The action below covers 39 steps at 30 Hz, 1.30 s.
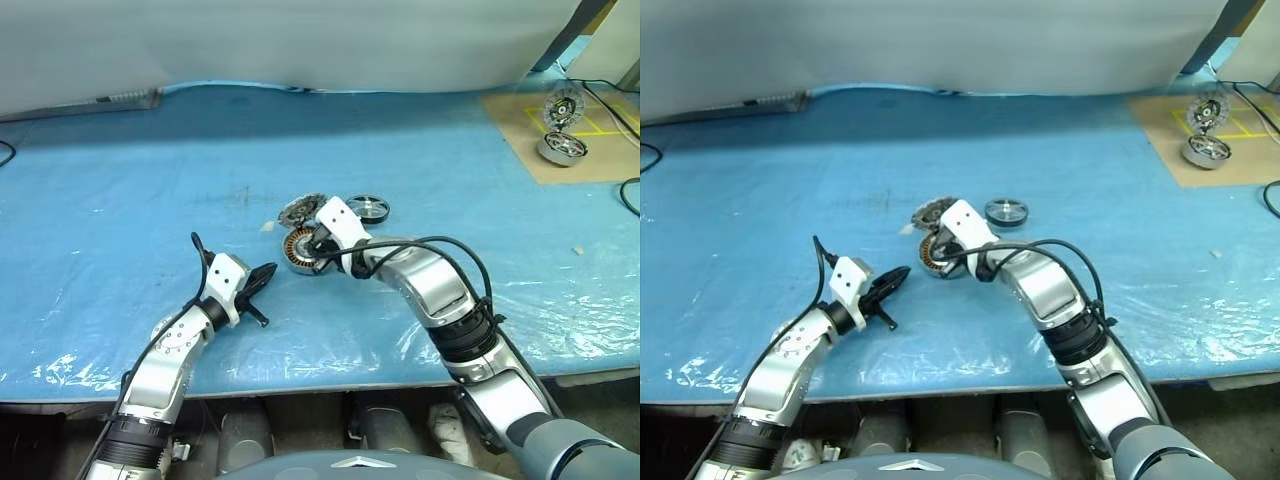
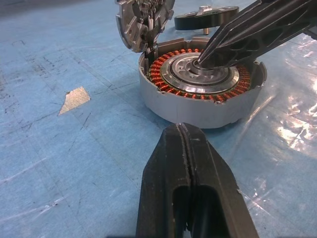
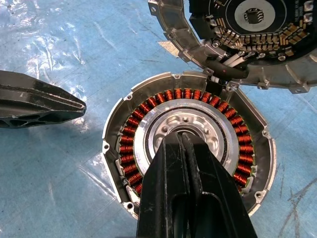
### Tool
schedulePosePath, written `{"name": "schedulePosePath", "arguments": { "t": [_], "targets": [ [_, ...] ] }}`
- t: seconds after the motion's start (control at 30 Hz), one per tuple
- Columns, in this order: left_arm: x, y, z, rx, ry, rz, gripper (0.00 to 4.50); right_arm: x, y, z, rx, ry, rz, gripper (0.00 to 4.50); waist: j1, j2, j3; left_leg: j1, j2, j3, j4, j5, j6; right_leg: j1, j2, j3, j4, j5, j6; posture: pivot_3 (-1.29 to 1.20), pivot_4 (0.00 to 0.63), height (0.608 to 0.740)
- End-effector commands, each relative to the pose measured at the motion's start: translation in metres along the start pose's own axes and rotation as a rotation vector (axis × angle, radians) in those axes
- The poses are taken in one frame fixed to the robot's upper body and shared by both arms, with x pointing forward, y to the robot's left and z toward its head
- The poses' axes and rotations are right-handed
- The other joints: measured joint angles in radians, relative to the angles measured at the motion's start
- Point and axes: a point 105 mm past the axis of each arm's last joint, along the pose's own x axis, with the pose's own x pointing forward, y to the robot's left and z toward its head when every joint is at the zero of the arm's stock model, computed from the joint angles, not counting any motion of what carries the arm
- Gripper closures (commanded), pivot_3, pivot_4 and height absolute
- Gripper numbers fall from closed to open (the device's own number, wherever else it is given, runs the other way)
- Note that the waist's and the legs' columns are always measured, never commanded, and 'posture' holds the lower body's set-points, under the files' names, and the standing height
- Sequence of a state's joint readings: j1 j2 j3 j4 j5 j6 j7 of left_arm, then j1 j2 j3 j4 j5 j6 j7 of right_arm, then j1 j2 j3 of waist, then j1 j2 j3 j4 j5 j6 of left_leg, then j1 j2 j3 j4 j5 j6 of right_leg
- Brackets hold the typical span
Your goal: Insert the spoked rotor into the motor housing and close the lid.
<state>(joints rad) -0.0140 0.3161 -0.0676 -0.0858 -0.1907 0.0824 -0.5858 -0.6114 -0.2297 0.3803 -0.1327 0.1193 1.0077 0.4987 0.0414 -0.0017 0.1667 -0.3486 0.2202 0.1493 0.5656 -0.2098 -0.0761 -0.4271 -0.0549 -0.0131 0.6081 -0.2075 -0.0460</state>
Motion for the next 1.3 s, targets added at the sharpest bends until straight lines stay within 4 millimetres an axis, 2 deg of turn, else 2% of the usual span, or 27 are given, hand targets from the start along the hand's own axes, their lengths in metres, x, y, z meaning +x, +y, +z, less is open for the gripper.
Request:
{"name": "schedulePosePath", "arguments": {
  "t": [0.03, 0.37, 0.73, 1.0, 1.2, 1.3],
  "targets": [
    [0.0, 0.001, 0.008, 0.022, -0.035, 0.003, 4.5, 0.007, 0.013, 0.002, -0.01, 0.006, 0.053, 4.46, -0.001, 0.0, 0.0, 0.0, 0.0, 0.0, 0.0, 0.0, 0.0, 0.0, 0.0, 0.0, 0.0, 0.0, 0.0, 0.0, 0.15, 0.74],
    [0.0, 0.002, 0.008, 0.021, -0.034, 0.013, 4.5, 0.016, -0.009, -0.002, -0.012, 0.015, -0.047, 4.46, 0.001, 0.0, 0.0, 0.001, 0.0, 0.0, 0.001, 0.0, 0.0, 0.001, 0.0, 0.0, 0.001, 0.0, 0.0, 0.0, 0.15, 0.74],
    [0.002, 0.0, 0.007, 0.014, -0.031, 0.02, 4.5, 0.004, -0.002, -0.007, -0.04, 0.053, 0.002, 4.46, 0.003, 0.0, 0.0, 0.002, 0.0, 0.0, 0.001, 0.0, 0.0, 0.002, 0.0, 0.0, 0.001, 0.0, 0.0, 0.0, 0.15, 0.74],
    [0.003, 0.001, 0.007, 0.013, -0.033, 0.022, 4.5, 0.004, -0.002, -0.008, -0.052, 0.074, 0.01, 4.46, 0.002, 0.0, 0.0, 0.002, 0.0, 0.0, 0.002, 0.0, 0.0, 0.002, 0.0, 0.0, 0.001, 0.0, 0.0, 0.0, 0.15, 0.74],
    [0.002, 0.001, 0.007, 0.015, -0.031, 0.026, 4.5, 0.004, -0.002, -0.004, -0.058, 0.066, 0.007, 4.46, 0.002, 0.0, 0.0, 0.002, 0.0, 0.0, 0.001, 0.0, 0.0, 0.002, 0.0, 0.0, 0.001, 0.0, 0.0, 0.0, 0.15, 0.74],
    [0.002, 0.0, 0.007, 0.014, -0.031, 0.028, 4.5, 0.001, -0.002, 0.005, -0.063, 0.028, 0.011, 4.46, 0.002, 0.0, 0.0, 0.002, 0.0, 0.0, 0.001, 0.0, 0.0, 0.002, 0.0, 0.0, 0.001, 0.0, 0.0, 0.0, 0.15, 0.74]
  ]
}}
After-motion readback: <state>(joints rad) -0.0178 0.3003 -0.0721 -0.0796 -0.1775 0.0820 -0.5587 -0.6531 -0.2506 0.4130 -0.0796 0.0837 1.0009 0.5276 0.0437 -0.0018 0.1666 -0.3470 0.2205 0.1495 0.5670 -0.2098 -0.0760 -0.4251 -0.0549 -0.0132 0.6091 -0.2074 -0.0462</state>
